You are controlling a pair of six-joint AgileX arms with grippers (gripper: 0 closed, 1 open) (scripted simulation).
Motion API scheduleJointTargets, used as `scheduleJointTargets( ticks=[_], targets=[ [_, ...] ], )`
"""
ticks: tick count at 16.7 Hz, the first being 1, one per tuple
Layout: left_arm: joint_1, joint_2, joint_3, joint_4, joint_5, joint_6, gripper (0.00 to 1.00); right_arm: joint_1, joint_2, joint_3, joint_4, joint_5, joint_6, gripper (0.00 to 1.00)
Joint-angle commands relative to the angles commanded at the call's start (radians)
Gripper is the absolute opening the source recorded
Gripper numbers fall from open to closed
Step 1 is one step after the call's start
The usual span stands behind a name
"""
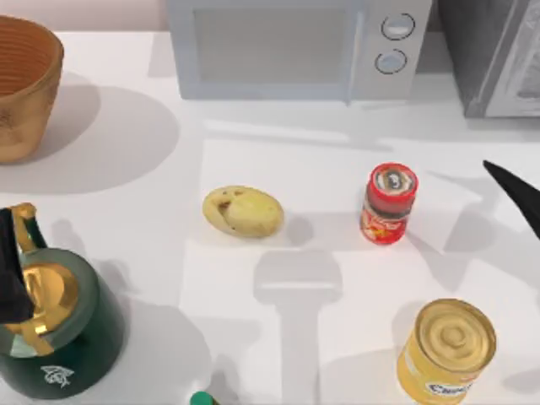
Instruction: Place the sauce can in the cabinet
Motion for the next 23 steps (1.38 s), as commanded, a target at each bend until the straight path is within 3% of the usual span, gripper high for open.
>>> scheduleJointTargets(
  ticks=[6,11,17,23],
  targets=[
    [0.000,0.000,0.000,0.000,0.000,0.000,1.00,-0.012,0.593,0.257,0.138,-0.375,-0.160,1.00],
    [0.000,0.000,0.000,0.000,0.000,0.000,1.00,-0.044,1.054,0.444,0.159,-0.582,-0.235,1.00],
    [0.000,0.000,0.000,0.000,0.000,0.000,1.00,-0.084,1.438,0.594,0.130,-0.705,-0.272,1.00],
    [0.000,0.000,0.000,0.000,0.000,0.000,1.00,-0.095,1.514,0.625,0.117,-0.723,-0.274,1.00]
  ],
)
